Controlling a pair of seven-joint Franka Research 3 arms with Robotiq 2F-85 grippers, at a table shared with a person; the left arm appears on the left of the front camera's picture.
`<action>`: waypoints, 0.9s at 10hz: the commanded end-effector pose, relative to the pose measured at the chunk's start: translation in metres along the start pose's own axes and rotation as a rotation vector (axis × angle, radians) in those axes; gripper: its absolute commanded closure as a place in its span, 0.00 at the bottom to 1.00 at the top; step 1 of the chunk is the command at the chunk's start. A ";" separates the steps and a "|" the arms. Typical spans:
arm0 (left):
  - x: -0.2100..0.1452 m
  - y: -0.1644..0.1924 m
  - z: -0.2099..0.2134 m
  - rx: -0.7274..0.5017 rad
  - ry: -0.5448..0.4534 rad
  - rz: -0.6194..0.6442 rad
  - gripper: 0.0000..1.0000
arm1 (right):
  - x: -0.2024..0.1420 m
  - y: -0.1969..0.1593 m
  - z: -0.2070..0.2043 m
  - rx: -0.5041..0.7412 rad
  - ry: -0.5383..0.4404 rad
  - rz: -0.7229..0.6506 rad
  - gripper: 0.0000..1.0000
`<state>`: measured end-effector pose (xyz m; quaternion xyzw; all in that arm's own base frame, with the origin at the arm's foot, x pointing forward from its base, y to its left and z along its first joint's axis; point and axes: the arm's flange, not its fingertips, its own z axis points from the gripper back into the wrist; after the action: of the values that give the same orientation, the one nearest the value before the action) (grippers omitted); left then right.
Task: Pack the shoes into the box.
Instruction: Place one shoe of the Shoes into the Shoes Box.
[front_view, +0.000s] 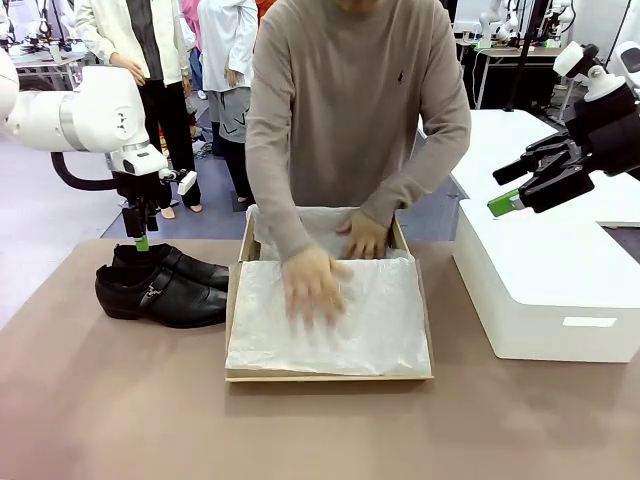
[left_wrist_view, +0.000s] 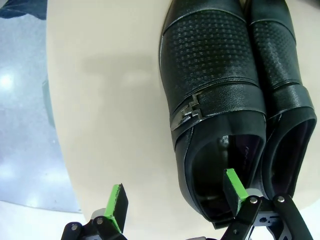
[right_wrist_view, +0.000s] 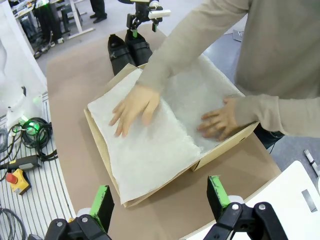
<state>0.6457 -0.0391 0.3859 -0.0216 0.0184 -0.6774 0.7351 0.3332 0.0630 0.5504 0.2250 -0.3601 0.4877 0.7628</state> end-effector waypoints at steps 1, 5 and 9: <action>-0.002 0.007 0.002 -0.020 0.006 -0.021 0.00 | 0.001 -0.004 0.000 0.016 -0.030 0.024 0.00; -0.001 0.008 -0.005 -0.064 -0.002 -0.022 0.00 | 0.001 -0.004 0.000 0.016 -0.030 0.024 0.00; -0.001 0.007 -0.021 -0.099 -0.001 -0.014 0.00 | 0.001 -0.004 0.000 0.016 -0.030 0.024 0.00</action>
<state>0.6465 -0.0405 0.3627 -0.0507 0.0487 -0.6771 0.7326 0.3333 0.0630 0.5504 0.2250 -0.3601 0.4877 0.7628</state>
